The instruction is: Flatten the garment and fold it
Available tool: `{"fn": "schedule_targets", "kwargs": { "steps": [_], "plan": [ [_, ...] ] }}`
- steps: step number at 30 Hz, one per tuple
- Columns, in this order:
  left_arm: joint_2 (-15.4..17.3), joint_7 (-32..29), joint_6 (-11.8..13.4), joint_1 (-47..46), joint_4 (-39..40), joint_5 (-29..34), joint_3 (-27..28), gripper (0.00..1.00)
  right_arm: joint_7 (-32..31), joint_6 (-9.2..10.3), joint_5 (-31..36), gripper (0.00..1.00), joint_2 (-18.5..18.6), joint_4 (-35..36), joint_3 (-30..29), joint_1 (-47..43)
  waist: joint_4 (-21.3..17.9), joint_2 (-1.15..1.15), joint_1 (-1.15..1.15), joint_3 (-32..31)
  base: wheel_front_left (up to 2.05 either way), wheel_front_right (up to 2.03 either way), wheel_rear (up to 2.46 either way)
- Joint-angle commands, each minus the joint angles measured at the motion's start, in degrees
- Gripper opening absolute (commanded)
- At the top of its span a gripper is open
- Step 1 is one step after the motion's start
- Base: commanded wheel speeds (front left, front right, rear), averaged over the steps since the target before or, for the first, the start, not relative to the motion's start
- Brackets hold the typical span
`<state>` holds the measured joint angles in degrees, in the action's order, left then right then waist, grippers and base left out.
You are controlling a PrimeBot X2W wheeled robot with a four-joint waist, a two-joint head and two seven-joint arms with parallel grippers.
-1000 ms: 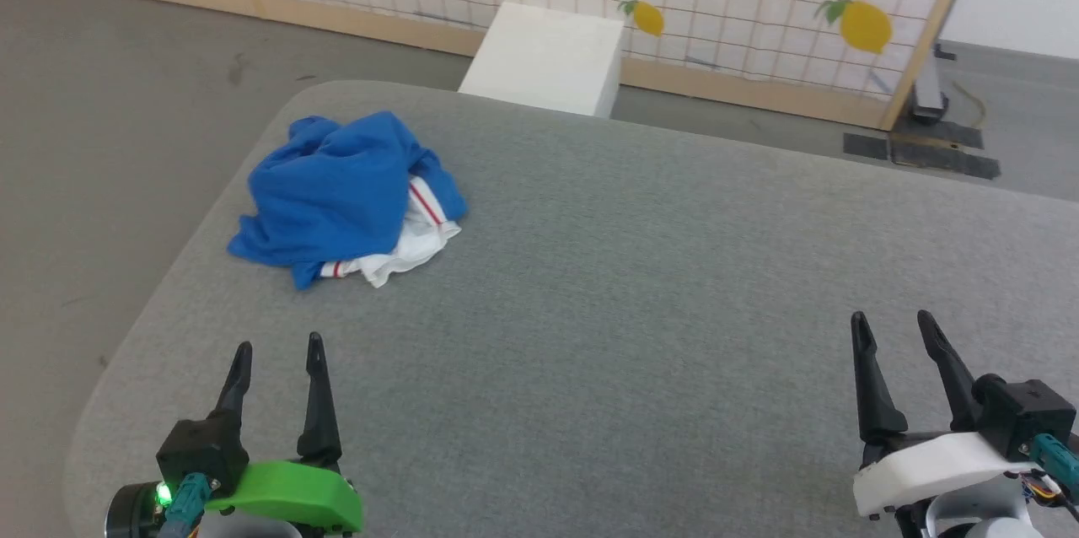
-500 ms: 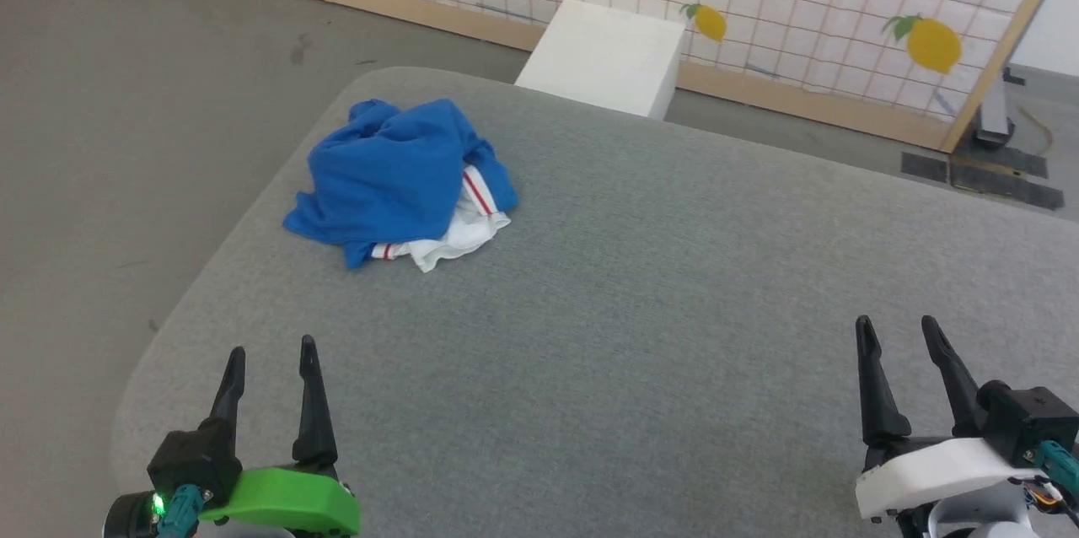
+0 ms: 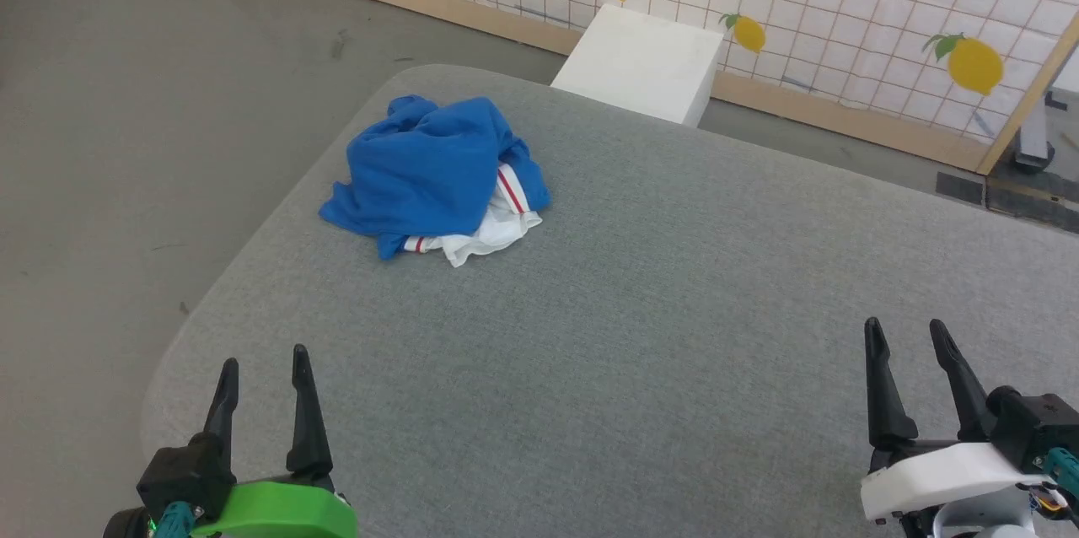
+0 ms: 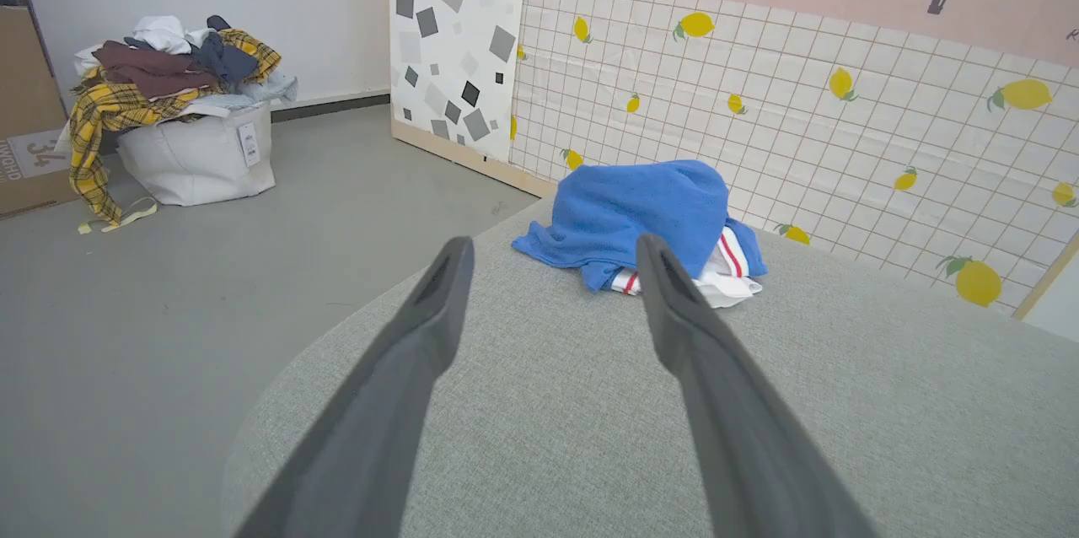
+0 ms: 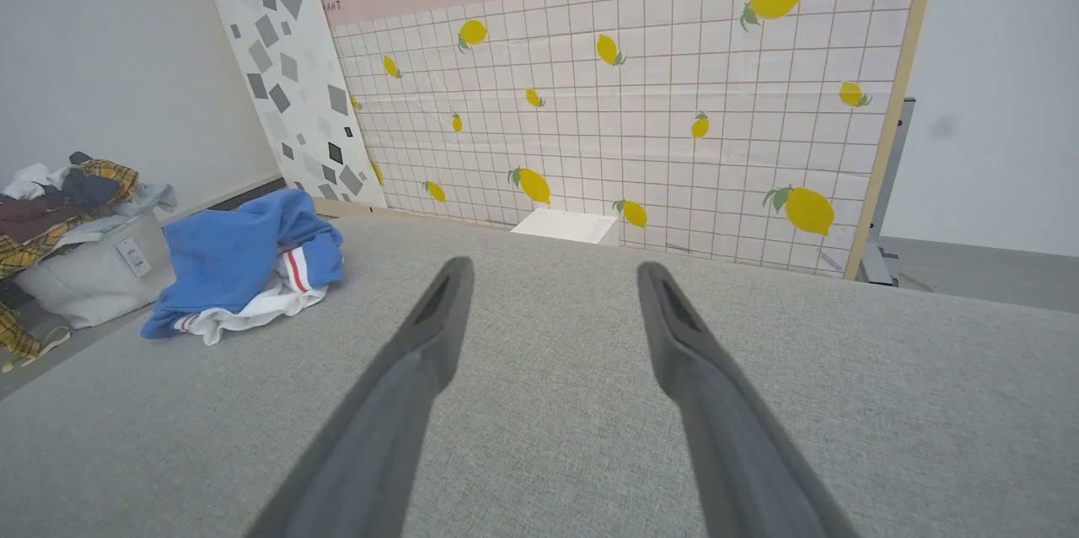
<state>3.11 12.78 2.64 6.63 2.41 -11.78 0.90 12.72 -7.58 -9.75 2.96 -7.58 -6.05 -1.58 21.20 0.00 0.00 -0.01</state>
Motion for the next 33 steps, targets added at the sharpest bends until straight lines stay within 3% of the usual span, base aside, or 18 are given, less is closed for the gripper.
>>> {"fn": "schedule_targets", "kwargs": {
  "steps": [1,14,25,33],
  "plan": [
    [-0.2,0.7,0.3,0.8,0.2,-0.3,0.0,1.00,0.7,0.08,-0.6,1.00,-0.1,-0.3,-0.3,-0.6,0.3,0.00,0.00,0.0,0.00,0.00,0.00],
    [-0.2,2.2,0.9,1.6,0.5,-1.7,0.1,1.00,2.3,0.09,-1.5,1.00,-0.1,-1.3,-0.8,-0.4,2.5,0.00,0.00,-0.1,0.00,0.00,0.00],
    [-0.2,2.2,0.8,1.8,0.3,-1.7,0.1,1.00,2.3,0.09,-1.5,1.00,-0.1,-1.6,-0.7,-0.6,2.1,0.00,0.00,-0.5,0.00,0.00,0.00],
    [-0.2,2.2,-1.0,0.7,0.2,-2.0,0.1,1.00,2.3,0.09,-1.7,1.00,-0.1,-1.4,-0.7,-0.9,1.7,0.00,0.00,-0.7,0.00,0.00,0.00]
  ]
}}
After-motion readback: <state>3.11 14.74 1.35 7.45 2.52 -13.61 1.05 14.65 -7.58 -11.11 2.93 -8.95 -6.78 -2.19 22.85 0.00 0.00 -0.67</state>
